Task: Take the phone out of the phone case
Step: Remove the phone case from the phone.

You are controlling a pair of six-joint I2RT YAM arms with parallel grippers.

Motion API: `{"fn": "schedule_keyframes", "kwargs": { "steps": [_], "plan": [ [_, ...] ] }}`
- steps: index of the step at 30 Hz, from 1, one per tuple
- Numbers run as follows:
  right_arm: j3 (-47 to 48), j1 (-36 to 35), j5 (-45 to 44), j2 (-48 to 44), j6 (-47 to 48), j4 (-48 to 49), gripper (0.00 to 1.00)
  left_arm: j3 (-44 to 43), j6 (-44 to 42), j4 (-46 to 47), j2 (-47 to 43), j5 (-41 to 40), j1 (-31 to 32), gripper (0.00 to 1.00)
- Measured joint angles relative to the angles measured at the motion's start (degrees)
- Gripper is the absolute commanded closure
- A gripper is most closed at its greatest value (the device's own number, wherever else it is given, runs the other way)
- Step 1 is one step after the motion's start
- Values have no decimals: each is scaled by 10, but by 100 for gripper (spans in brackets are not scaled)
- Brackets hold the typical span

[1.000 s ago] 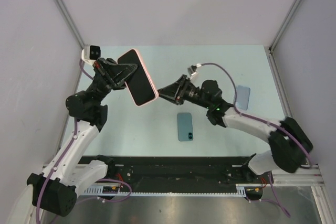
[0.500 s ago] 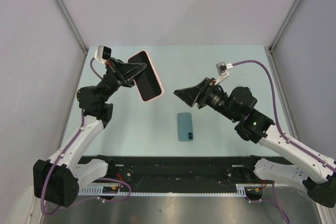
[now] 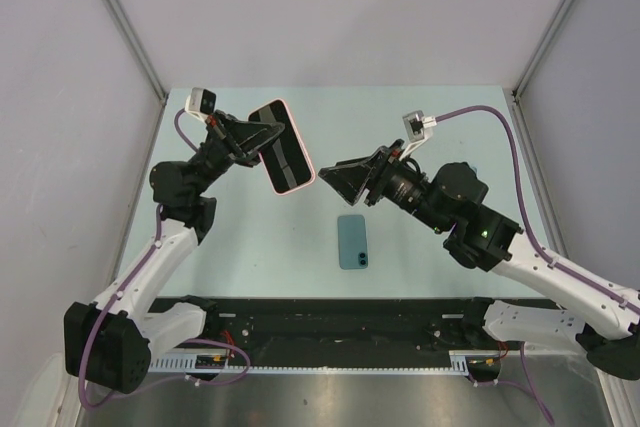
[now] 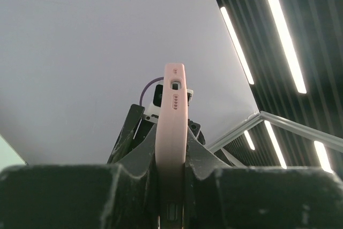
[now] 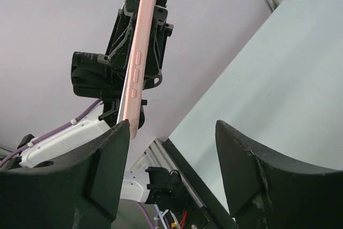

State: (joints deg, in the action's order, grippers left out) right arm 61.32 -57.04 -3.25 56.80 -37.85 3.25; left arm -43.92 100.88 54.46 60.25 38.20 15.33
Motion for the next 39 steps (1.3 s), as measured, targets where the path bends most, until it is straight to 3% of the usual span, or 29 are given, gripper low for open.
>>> {"fn": "schedule_keyframes", "kwargs": {
  "steps": [27,39],
  "plan": [
    [12,-13,-15,11,15,-11,31,0,-6,-7,3,0,-1,100],
    [52,-16,-56,34,12,-74,35,-5,-25,-24,3,-3,-9,100]
  ]
}}
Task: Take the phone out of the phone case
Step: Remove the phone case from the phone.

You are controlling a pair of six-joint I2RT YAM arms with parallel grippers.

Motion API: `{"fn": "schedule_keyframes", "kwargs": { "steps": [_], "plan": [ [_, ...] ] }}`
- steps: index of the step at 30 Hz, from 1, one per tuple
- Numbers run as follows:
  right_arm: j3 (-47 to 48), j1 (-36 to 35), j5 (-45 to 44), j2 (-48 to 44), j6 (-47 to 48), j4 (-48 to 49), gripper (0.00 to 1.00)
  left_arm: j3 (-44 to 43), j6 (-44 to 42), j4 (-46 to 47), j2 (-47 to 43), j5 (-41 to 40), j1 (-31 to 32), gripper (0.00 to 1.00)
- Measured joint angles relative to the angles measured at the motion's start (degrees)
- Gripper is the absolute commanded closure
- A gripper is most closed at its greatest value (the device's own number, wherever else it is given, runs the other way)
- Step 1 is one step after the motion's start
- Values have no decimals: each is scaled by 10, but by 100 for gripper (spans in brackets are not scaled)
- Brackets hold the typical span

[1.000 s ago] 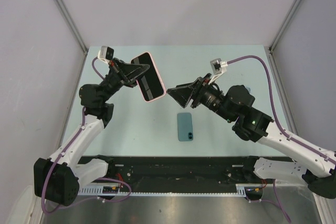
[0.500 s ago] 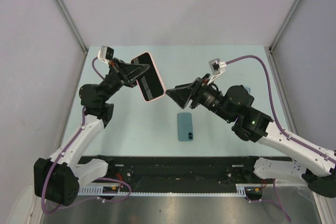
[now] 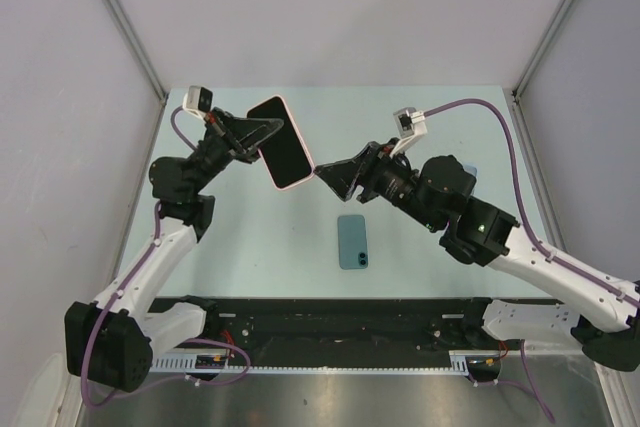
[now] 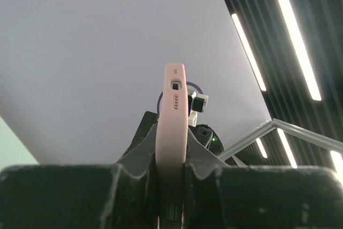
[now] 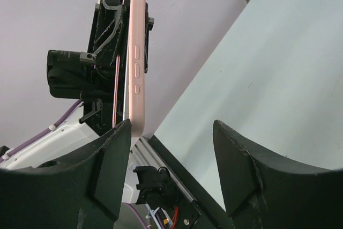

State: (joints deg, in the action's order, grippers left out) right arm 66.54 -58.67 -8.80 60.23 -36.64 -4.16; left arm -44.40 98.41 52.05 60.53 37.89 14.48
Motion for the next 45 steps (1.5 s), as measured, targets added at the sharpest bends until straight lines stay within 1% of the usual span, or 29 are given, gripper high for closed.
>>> {"fn": "schedule_keyframes", "kwargs": {
  "steps": [12,25,36,45],
  "plan": [
    [28,-6,-19,34,-4,-15,33,-15,-10,-4,1,-4,-11,100],
    [61,3,-48,83,-4,-20,33,-18,-30,-31,1,-44,-29,100],
    [68,28,-32,112,-4,3,32,-18,-53,-51,1,-83,-34,100],
    [73,44,-28,145,-7,39,32,-18,-66,-66,1,-117,-46,100]
  ]
}}
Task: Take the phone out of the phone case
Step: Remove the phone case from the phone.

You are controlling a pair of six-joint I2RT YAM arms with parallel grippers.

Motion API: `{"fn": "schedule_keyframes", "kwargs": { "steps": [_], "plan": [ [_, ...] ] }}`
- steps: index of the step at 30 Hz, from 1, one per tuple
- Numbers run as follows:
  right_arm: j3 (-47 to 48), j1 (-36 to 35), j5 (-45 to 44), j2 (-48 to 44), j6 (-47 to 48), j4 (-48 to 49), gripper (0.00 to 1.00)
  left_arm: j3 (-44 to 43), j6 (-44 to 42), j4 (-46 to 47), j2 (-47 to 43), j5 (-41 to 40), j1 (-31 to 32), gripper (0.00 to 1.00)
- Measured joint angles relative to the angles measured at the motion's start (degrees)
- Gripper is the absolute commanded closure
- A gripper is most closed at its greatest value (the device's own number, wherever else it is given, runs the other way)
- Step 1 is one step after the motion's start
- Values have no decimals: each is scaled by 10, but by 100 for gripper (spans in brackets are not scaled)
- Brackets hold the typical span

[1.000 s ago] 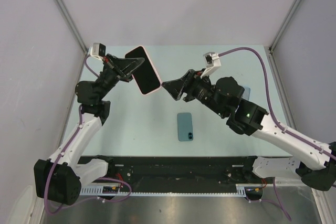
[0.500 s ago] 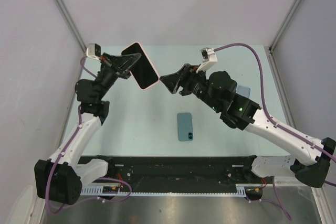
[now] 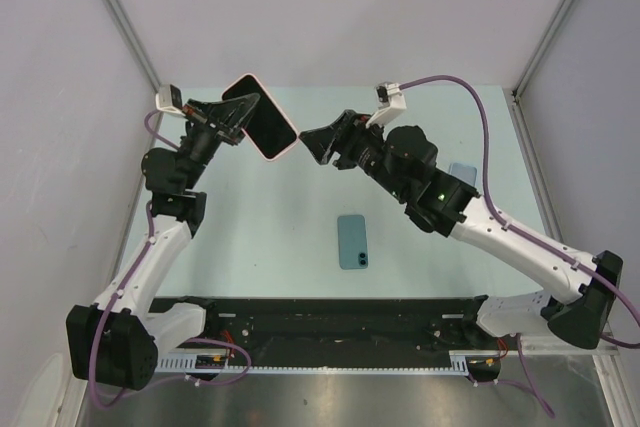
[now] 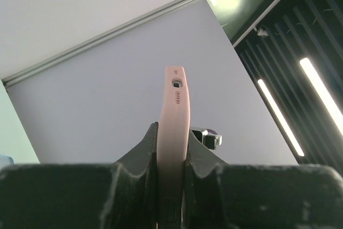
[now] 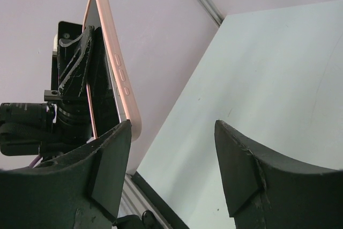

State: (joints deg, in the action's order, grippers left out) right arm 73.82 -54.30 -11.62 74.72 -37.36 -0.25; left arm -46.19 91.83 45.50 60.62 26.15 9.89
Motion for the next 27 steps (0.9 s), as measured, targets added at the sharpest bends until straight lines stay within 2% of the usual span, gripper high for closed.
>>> {"fn": "schedule_keyframes", "kwargs": {
  "steps": [10,18,21,27],
  "plan": [
    [3,8,20,25,-1,6,34,0,-4,-7,0,-4,0,100],
    [2,6,70,43,-7,15,30,0,-7,-6,0,17,-1,100],
    [-15,8,133,42,-17,48,29,0,7,13,0,33,0,100],
    [-97,40,319,43,-101,223,29,6,40,81,2,92,15,100]
  ]
}}
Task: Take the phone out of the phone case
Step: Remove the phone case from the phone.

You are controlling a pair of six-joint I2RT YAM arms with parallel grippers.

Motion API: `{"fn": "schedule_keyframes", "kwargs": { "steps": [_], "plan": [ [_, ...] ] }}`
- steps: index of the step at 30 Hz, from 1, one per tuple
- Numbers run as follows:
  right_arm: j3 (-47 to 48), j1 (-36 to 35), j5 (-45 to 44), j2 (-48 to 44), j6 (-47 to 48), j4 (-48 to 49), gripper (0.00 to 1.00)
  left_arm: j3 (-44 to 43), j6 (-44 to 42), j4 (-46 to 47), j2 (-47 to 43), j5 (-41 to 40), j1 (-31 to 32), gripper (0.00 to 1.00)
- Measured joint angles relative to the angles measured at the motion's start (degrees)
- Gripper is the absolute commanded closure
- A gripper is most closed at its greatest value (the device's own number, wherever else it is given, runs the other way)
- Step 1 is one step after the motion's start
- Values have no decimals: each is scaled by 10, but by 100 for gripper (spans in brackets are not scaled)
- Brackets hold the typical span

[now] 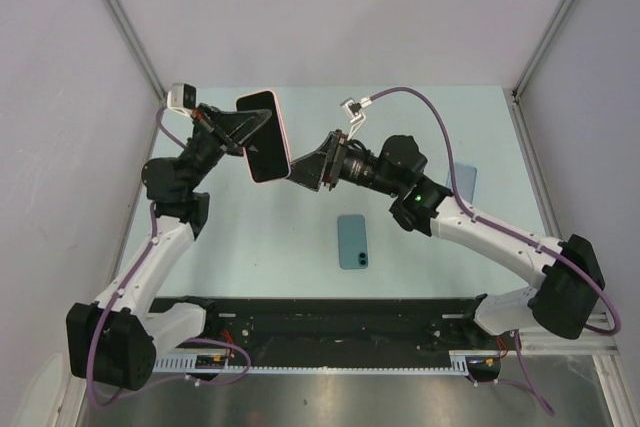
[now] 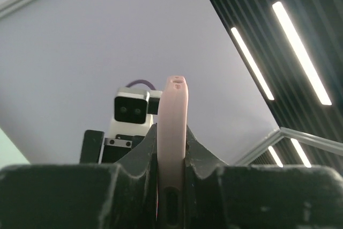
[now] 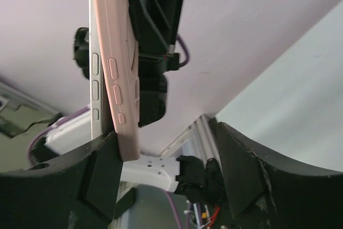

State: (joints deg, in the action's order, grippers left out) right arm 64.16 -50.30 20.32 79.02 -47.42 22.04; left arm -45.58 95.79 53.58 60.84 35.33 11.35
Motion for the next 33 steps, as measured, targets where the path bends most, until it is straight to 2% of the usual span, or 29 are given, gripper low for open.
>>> {"fn": "schedule_keyframes", "kwargs": {
  "steps": [5,18,21,22,24,25,28,30,33],
  "plan": [
    [-15,10,72,23,-50,91,30,24,32,42,0,3,2,100],
    [-31,40,126,80,-117,177,37,98,61,97,27,-50,0,100],
    [-31,44,137,97,-136,201,47,105,59,97,30,-57,0,100],
    [-31,45,140,99,-140,208,58,107,57,97,30,-59,0,100],
    [-31,45,146,101,-148,219,72,110,53,97,30,-63,0,100],
    [-31,45,148,101,-152,225,86,111,49,96,30,-64,0,100],
    [-30,45,152,97,-155,227,100,113,37,91,30,-67,0,100],
    [-30,45,153,96,-154,217,100,113,33,89,30,-66,0,100],
    [-32,48,152,92,-153,210,100,113,29,85,31,-65,0,93]
  ]
}}
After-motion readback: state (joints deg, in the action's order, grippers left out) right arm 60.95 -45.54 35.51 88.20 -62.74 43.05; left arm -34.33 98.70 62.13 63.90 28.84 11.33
